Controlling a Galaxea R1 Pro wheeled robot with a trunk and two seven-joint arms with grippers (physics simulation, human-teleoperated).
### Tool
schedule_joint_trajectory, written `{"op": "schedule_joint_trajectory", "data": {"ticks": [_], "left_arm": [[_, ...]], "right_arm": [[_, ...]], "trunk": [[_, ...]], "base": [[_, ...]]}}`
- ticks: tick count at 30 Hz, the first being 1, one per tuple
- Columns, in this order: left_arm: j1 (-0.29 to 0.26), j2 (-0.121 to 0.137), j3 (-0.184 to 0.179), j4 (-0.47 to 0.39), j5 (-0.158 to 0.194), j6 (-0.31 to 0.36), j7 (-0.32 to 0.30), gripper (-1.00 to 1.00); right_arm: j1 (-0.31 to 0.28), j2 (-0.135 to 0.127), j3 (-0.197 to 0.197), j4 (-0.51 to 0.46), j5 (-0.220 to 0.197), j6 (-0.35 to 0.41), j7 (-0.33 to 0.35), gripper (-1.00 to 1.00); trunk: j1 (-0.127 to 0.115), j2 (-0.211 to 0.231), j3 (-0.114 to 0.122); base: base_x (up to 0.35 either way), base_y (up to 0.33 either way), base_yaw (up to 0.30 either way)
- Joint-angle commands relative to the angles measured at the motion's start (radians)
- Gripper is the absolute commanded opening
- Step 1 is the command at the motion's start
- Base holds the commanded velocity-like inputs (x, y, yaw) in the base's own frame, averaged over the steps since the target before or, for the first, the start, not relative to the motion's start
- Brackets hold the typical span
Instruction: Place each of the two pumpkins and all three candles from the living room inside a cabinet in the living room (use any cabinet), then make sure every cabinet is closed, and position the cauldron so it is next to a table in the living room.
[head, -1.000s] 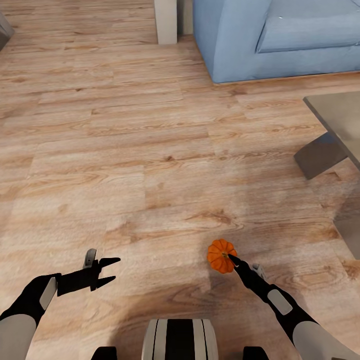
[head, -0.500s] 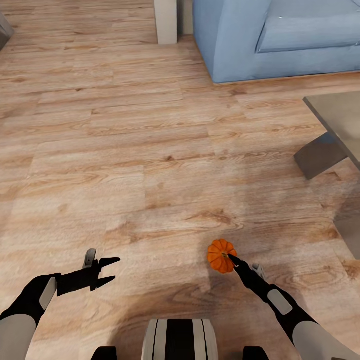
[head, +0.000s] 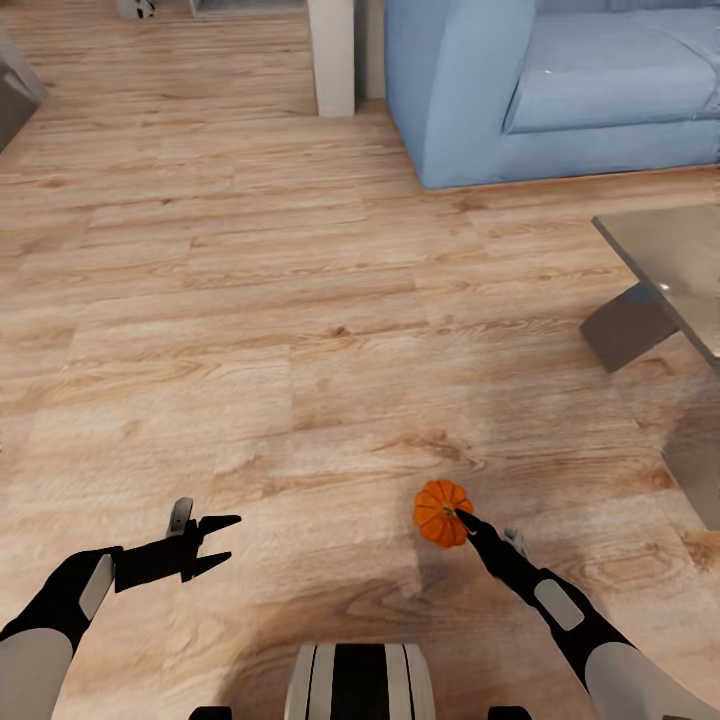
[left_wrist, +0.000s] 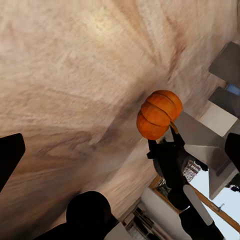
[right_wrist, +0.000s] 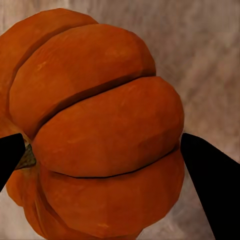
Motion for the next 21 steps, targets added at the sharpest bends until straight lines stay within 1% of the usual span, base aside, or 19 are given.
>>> {"op": "schedule_joint_trajectory", "data": {"ticks": [1, 21], "left_arm": [[0.000, 0.000, 0.000, 0.000, -0.001, -0.001, 0.000, 1.00], [0.000, 0.004, -0.004, 0.000, -0.001, -0.001, 0.001, 1.00]], "right_arm": [[0.000, 0.000, 0.000, -0.001, 0.002, 0.000, -0.006, -1.00], [0.000, -0.003, -0.001, -0.013, 0.001, -0.001, 0.006, -1.00]], "trunk": [[0.000, 0.000, 0.004], [-0.009, 0.005, 0.081]], "base": [[0.000, 0.000, 0.000], [0.000, 0.000, 0.000]]}}
